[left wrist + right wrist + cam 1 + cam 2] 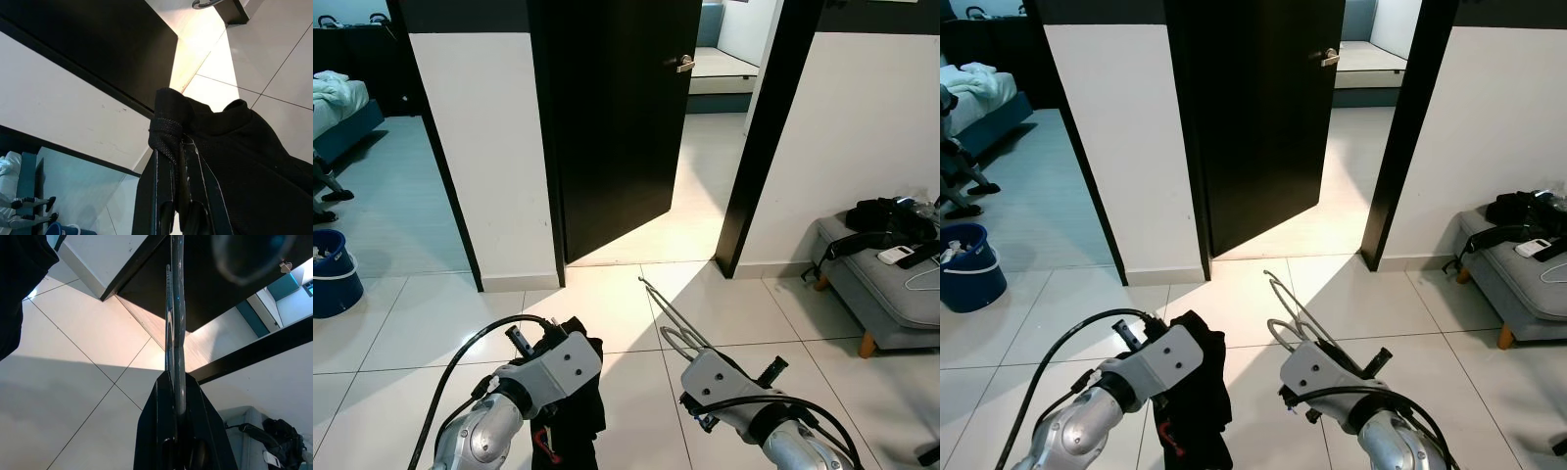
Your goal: Hang hanger
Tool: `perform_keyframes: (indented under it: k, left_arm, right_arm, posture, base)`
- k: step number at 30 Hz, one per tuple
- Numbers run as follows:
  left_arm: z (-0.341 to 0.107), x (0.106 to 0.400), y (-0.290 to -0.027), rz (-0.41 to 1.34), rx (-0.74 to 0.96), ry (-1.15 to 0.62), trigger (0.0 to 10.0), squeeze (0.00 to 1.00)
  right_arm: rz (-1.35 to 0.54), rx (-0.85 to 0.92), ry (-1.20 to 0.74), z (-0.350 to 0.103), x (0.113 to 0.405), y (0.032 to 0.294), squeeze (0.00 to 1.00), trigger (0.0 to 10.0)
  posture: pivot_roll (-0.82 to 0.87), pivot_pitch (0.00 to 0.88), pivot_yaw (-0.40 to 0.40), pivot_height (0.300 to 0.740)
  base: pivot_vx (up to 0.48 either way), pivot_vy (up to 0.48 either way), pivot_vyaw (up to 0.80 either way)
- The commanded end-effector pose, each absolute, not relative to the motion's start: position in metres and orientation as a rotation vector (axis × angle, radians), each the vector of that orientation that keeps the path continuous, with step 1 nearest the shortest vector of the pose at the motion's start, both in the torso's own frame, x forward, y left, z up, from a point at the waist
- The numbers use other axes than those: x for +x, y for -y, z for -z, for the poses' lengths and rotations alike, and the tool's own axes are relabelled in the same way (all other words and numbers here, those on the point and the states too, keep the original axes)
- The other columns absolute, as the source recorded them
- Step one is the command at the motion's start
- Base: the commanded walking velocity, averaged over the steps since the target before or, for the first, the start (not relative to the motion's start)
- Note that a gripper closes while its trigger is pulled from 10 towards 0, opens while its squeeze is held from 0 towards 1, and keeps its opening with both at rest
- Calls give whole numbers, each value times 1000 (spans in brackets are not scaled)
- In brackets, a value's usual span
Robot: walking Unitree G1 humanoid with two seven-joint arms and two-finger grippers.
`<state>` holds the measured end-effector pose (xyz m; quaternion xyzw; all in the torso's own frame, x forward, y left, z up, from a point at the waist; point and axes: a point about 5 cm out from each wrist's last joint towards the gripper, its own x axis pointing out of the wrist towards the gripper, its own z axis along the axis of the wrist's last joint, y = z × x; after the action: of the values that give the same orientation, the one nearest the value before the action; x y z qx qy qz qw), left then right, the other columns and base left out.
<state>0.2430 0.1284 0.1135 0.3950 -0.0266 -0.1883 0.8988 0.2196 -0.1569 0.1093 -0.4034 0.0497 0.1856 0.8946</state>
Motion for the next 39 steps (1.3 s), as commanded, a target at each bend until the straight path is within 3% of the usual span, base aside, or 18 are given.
perform_keyframes:
  k: [1, 39]
  left_arm:
    - [-120, 241, -127, 383, 825, 88, 10000, 0]
    - [-119, 242, -126, 383, 825, 86, 10000, 0]
  right_arm:
    - [-393, -830, -82, -113, 219, 154, 0, 10000]
    - [-392, -831, -85, -112, 219, 155, 0, 10000]
  posture:
    - [10, 0, -9, 740]
    - [6, 0, -10, 740]
  base:
    - [0, 0, 0]
    - [0, 0, 0]
